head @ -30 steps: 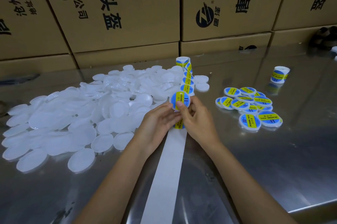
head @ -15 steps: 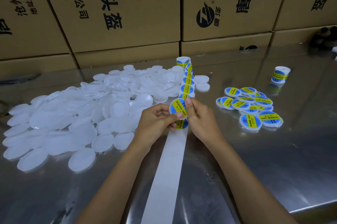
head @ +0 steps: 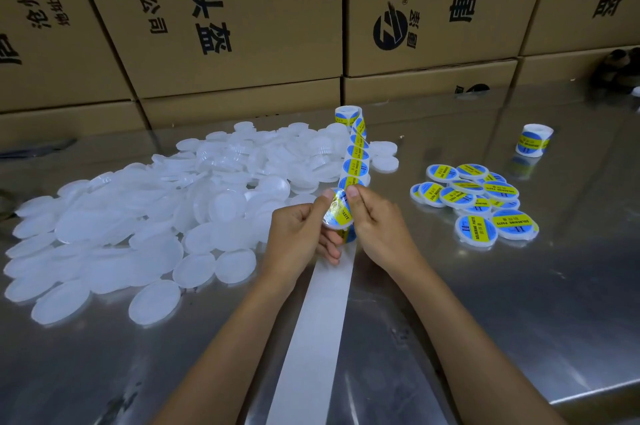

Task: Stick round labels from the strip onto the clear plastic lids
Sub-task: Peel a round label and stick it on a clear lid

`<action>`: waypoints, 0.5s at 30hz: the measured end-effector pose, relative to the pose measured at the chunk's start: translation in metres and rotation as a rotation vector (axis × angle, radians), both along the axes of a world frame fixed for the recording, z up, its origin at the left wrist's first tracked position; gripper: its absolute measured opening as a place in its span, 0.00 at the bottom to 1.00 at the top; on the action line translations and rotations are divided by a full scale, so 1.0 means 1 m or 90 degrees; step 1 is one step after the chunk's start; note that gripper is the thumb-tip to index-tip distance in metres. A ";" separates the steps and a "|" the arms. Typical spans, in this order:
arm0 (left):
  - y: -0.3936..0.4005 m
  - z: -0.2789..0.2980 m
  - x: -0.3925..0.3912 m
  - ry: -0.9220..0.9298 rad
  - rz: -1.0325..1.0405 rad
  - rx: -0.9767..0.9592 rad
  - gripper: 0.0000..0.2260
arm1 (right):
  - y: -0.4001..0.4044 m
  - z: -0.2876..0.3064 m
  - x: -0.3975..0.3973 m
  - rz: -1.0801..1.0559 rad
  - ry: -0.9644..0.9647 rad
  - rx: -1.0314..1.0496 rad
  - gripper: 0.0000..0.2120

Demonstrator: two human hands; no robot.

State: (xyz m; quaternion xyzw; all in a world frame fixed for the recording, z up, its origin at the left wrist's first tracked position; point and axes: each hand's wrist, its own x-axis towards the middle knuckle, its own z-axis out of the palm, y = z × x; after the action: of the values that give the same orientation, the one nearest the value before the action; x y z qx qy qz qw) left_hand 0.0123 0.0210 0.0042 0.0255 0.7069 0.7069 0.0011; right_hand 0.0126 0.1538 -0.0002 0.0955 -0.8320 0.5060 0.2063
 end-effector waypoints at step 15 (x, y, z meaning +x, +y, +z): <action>-0.017 0.005 -0.002 -0.001 -0.203 -0.037 0.17 | -0.003 0.000 0.000 0.064 -0.050 -0.202 0.15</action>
State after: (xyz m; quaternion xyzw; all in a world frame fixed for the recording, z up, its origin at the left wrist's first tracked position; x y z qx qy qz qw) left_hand 0.0106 0.0041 0.0093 0.1367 0.7140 0.6770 0.1147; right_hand 0.0129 0.1507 0.0003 0.0837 -0.7434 0.6439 0.1605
